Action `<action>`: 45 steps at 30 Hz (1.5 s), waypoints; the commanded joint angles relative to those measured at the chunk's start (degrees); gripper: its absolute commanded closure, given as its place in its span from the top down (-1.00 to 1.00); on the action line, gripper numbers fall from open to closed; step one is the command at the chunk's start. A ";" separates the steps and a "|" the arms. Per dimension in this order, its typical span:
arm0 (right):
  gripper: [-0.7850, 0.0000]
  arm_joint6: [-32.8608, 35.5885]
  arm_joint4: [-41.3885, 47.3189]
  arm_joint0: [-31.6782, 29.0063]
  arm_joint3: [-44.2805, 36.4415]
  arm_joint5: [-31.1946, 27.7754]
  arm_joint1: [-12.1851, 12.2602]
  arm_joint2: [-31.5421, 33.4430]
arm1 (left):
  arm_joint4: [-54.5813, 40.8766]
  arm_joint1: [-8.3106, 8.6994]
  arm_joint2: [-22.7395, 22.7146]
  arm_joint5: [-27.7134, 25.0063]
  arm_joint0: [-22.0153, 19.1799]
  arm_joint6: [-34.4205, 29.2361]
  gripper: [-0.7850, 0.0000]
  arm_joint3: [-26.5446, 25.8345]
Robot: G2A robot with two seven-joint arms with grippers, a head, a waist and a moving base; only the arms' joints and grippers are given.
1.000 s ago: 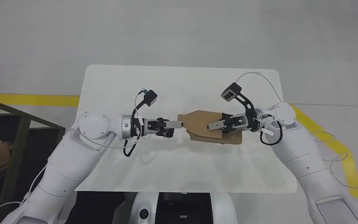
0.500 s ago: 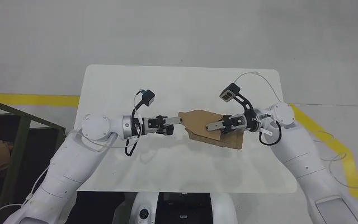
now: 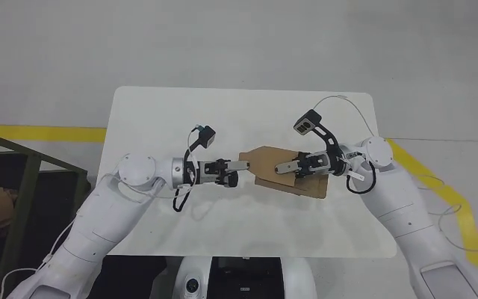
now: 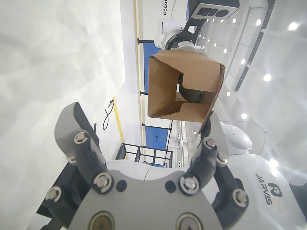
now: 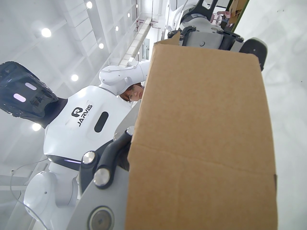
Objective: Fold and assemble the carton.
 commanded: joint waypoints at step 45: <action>-1.00 0.00 0.28 0.12 -1.57 0.00 0.19 -0.82 | -4.29 -1.43 -0.19 -0.59 0.15 3.15 1.00 1.16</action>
